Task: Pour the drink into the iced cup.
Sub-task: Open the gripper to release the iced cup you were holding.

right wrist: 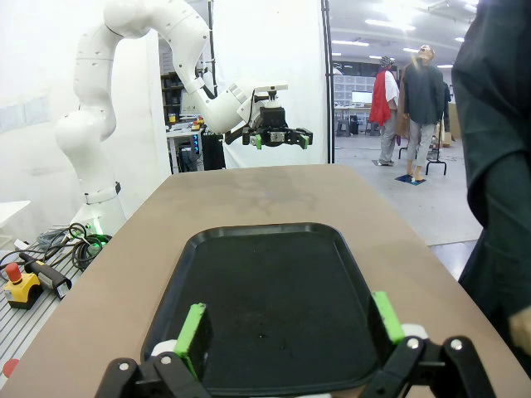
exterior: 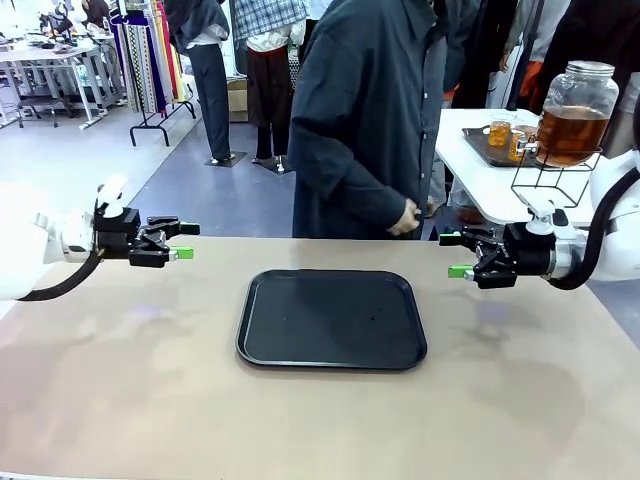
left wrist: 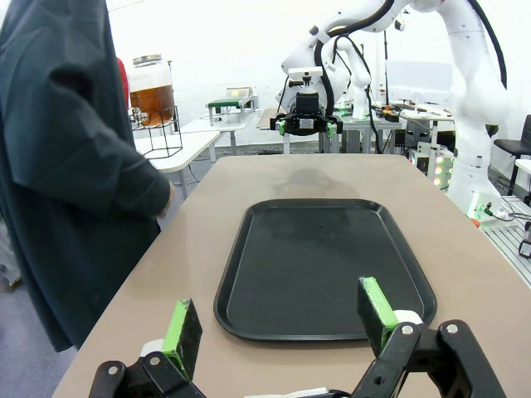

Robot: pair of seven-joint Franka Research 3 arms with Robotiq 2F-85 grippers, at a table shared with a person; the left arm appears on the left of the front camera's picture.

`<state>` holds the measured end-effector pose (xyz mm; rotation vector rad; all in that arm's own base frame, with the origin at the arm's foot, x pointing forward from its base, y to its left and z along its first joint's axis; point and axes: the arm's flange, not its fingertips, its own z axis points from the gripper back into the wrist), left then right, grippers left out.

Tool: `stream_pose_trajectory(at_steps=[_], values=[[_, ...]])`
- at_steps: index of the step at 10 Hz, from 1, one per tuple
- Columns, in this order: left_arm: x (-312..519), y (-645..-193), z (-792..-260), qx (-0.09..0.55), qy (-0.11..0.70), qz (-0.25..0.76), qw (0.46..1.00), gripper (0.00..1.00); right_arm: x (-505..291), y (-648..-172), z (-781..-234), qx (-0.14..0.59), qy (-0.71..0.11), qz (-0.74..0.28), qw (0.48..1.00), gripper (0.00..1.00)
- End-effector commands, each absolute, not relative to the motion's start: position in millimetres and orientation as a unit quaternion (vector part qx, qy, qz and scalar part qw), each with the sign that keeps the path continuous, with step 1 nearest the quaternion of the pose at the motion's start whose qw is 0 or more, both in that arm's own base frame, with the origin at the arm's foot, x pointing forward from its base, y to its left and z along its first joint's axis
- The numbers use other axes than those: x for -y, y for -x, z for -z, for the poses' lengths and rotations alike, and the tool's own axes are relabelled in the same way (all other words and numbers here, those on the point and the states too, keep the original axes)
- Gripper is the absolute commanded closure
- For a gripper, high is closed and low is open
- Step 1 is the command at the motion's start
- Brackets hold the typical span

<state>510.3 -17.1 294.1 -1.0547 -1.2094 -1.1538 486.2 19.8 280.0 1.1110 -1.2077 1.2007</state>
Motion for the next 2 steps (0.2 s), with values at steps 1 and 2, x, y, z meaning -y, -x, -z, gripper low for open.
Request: stream_pose_trajectory(at_steps=[1, 2], values=[[17.9, -510.1, -295.9, 0.511, 0.448, 0.485, 0.55, 0.0, -21.6, -486.5, -283.3, 0.506, -0.464, -0.504, 0.524, 0.0], [17.9, -510.1, -295.9, 0.511, 0.448, 0.485, 0.55, 0.0, -21.6, -486.5, -283.3, 0.506, -0.464, -0.504, 0.524, 0.0]])
